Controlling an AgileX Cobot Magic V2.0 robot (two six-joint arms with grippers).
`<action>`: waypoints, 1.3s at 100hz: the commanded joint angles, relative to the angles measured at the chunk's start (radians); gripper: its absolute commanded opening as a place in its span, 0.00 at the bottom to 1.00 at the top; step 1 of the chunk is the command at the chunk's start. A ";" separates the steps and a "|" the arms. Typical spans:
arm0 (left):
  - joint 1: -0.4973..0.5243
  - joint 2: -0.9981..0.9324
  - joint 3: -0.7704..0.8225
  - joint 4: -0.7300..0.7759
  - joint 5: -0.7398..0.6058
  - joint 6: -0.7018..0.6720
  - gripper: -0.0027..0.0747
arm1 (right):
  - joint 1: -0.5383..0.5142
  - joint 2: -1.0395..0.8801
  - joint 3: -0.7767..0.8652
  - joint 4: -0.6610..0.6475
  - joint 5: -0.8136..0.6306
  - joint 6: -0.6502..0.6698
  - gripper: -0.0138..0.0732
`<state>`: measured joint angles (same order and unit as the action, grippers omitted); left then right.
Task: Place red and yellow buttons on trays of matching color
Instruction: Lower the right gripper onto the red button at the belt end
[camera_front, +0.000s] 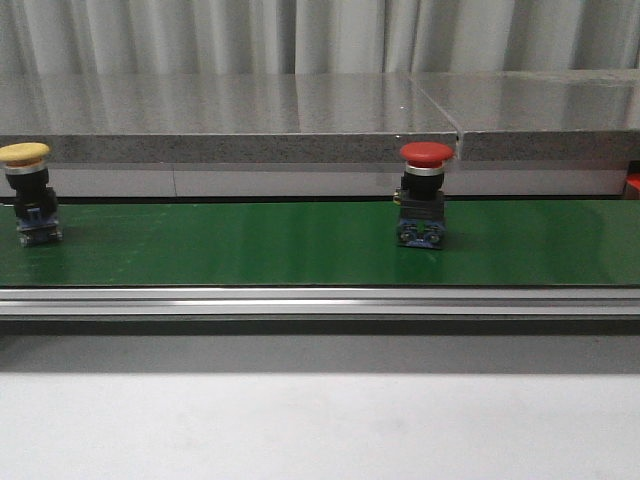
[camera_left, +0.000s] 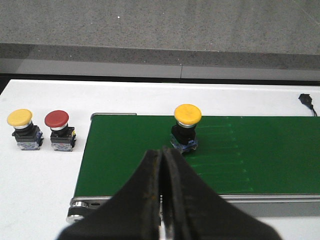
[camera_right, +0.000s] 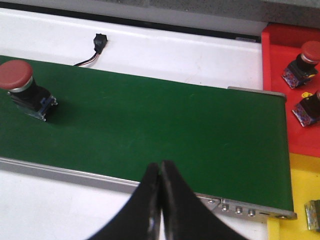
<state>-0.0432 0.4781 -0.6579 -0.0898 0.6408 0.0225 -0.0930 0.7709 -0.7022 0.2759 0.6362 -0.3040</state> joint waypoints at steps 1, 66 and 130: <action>-0.008 0.005 -0.026 -0.014 -0.067 0.001 0.01 | 0.002 0.000 -0.027 0.004 -0.032 -0.012 0.36; -0.008 0.005 -0.026 -0.014 -0.068 0.001 0.01 | 0.068 0.244 -0.187 0.058 0.117 -0.081 0.89; -0.008 0.005 -0.026 -0.014 -0.070 0.001 0.01 | 0.206 0.712 -0.424 0.036 0.013 -0.105 0.89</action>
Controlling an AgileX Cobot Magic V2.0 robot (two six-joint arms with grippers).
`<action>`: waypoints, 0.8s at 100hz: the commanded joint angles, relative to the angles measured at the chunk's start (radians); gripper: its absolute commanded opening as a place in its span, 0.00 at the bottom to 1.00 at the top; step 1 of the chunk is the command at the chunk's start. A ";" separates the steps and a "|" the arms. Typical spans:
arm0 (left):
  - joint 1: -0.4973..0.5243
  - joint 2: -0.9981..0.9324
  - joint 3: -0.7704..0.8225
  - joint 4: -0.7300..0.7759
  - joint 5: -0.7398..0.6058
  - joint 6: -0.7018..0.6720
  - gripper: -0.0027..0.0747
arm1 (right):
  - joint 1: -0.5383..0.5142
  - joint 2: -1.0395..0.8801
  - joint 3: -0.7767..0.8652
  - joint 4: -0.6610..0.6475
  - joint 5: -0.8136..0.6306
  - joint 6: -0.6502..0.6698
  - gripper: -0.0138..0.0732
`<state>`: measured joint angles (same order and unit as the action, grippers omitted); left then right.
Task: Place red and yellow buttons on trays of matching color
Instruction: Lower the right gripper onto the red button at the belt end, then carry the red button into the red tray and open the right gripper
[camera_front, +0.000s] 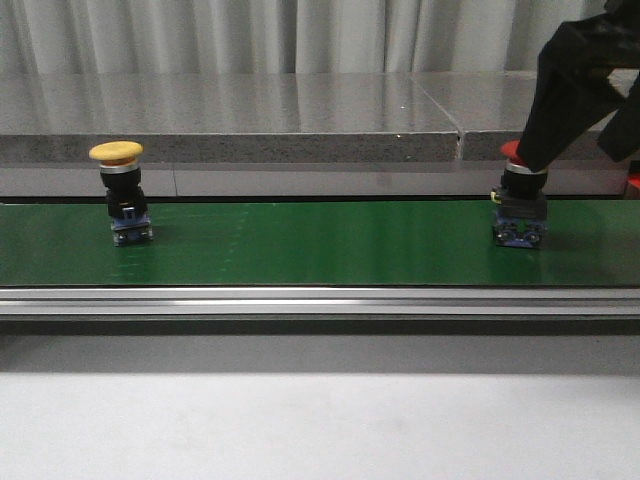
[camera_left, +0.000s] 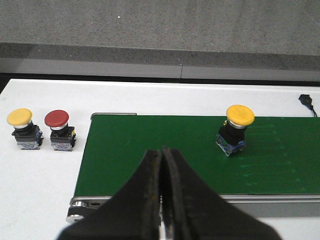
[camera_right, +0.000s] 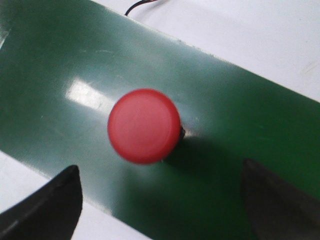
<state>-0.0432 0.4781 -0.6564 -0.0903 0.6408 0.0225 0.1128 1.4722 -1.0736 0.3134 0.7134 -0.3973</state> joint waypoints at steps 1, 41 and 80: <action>-0.008 0.005 -0.027 -0.013 -0.070 0.001 0.01 | 0.000 0.019 -0.057 -0.004 -0.067 -0.012 0.89; -0.008 0.005 -0.027 -0.013 -0.070 0.001 0.01 | -0.003 0.159 -0.124 -0.063 -0.063 -0.012 0.51; -0.008 0.005 -0.027 -0.013 -0.070 0.001 0.01 | -0.118 0.155 -0.408 -0.071 0.257 0.001 0.23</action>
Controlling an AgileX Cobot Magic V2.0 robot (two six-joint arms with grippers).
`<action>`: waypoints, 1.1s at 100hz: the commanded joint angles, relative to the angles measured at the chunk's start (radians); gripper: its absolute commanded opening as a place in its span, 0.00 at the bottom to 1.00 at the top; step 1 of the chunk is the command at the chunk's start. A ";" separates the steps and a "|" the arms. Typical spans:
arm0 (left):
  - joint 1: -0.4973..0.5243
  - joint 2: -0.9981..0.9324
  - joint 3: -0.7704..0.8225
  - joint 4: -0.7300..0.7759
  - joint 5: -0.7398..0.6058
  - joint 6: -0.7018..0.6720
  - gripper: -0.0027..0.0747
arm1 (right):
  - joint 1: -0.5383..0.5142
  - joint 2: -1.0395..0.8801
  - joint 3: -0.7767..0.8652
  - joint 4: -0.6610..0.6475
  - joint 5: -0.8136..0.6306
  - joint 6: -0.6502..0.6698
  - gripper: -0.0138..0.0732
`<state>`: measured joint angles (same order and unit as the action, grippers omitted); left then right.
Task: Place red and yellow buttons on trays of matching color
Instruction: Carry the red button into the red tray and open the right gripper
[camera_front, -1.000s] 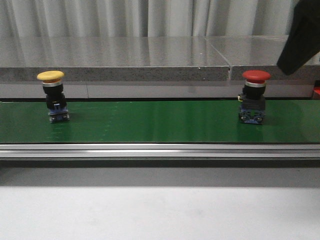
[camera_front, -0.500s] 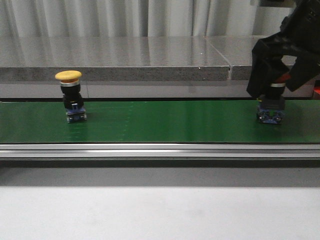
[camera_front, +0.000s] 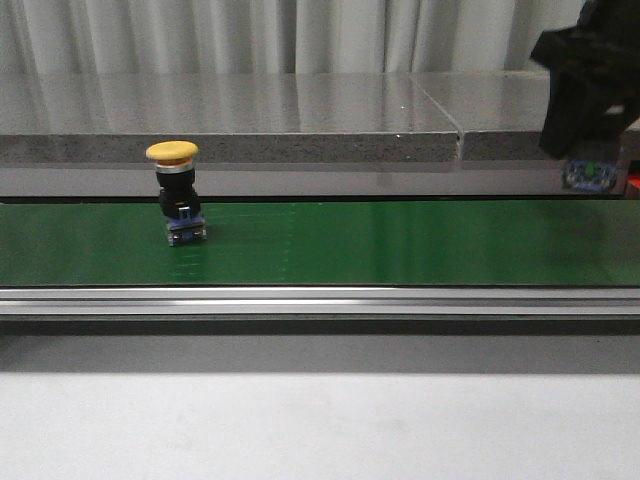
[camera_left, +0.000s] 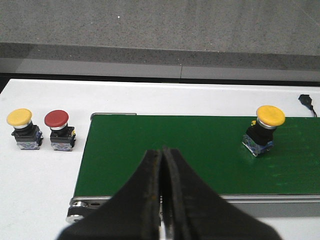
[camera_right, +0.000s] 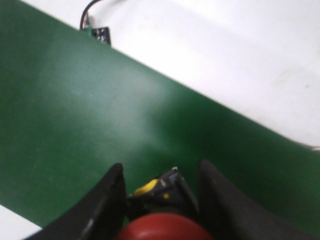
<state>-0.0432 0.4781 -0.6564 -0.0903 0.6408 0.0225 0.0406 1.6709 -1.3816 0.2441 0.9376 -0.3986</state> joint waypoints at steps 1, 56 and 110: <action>-0.008 0.005 -0.027 -0.013 -0.070 0.001 0.01 | -0.062 -0.044 -0.121 -0.003 0.040 0.006 0.23; -0.008 0.005 -0.027 -0.013 -0.070 0.001 0.01 | -0.579 0.066 -0.319 -0.022 0.012 0.112 0.23; -0.008 0.005 -0.027 -0.013 -0.072 0.001 0.01 | -0.636 0.331 -0.319 -0.024 -0.251 0.121 0.23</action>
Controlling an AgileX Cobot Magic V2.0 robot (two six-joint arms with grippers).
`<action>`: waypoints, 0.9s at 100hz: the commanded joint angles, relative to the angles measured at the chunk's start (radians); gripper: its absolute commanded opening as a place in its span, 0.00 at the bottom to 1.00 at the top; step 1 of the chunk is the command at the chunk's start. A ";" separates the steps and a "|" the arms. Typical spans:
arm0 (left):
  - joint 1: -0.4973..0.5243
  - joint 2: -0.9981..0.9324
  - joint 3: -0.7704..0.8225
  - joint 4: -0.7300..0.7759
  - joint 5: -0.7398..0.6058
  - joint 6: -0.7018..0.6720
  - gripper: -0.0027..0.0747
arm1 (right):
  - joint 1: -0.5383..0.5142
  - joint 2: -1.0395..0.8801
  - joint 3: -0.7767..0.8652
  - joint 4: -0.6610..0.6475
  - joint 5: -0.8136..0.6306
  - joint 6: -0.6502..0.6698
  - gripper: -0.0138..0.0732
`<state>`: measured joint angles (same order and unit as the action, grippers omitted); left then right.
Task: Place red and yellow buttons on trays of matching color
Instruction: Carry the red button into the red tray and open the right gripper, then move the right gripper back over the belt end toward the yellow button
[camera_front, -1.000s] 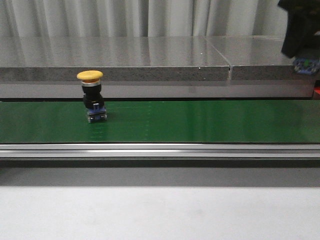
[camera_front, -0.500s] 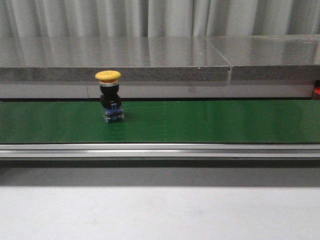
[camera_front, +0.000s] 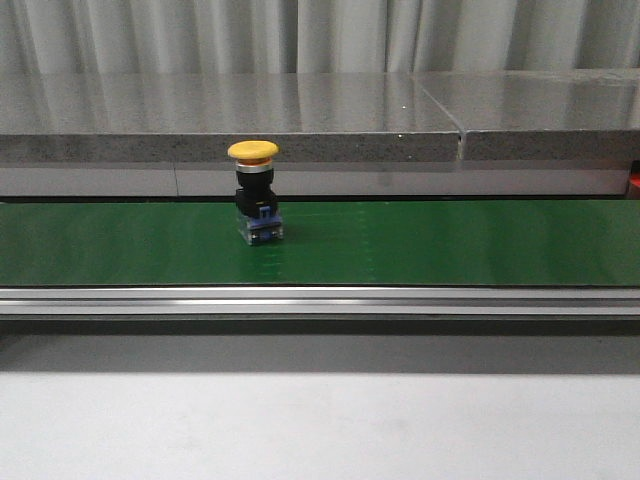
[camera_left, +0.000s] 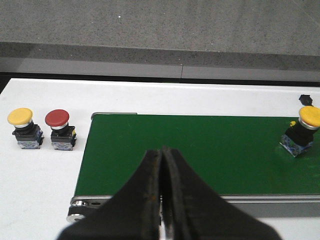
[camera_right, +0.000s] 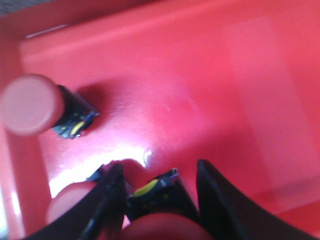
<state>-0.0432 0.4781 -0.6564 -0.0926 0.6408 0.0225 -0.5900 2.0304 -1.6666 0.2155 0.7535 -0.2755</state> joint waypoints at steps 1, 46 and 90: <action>-0.008 0.005 -0.027 -0.011 -0.072 0.001 0.01 | -0.005 -0.026 -0.034 0.005 -0.069 -0.002 0.23; -0.008 0.005 -0.027 -0.011 -0.074 0.001 0.01 | -0.037 0.056 -0.034 -0.011 -0.129 -0.002 0.23; -0.008 0.005 -0.027 -0.011 -0.074 0.001 0.01 | -0.039 0.075 -0.034 0.016 -0.147 -0.002 0.63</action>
<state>-0.0432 0.4781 -0.6564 -0.0926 0.6408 0.0225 -0.6208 2.1651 -1.6705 0.2084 0.6509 -0.2747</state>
